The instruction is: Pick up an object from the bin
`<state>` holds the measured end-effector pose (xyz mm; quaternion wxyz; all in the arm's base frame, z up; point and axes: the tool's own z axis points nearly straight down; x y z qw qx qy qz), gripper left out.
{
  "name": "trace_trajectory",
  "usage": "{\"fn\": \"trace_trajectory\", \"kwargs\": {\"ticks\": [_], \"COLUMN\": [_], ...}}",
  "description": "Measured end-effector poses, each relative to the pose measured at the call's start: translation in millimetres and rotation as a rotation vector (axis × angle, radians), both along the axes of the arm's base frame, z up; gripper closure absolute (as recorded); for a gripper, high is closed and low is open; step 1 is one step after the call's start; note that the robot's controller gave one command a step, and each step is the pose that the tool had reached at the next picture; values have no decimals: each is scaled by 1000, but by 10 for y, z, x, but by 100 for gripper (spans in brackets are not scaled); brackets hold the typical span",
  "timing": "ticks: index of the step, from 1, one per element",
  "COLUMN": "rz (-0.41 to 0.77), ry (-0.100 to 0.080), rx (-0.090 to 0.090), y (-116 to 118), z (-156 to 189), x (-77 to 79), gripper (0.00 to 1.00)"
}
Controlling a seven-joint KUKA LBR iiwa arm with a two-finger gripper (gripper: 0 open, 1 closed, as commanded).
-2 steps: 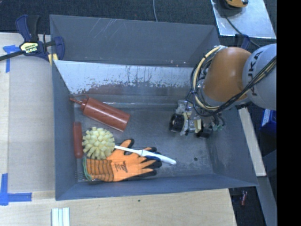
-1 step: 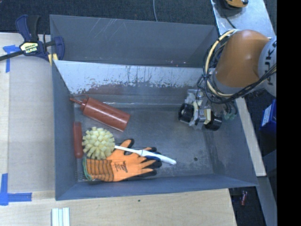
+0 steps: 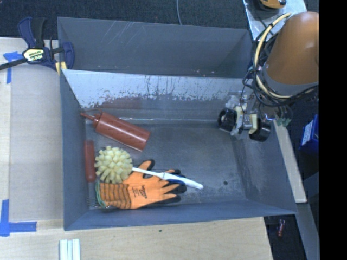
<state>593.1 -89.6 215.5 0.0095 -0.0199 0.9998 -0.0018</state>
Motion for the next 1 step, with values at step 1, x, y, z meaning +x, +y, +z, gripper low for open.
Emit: {"fn": "trace_trajectory", "kwargs": {"ticks": [1], "rz": [48], "ry": [-14], "rx": [-4], "y": [30], "z": [412], "x": [91], "gripper": [100]}}
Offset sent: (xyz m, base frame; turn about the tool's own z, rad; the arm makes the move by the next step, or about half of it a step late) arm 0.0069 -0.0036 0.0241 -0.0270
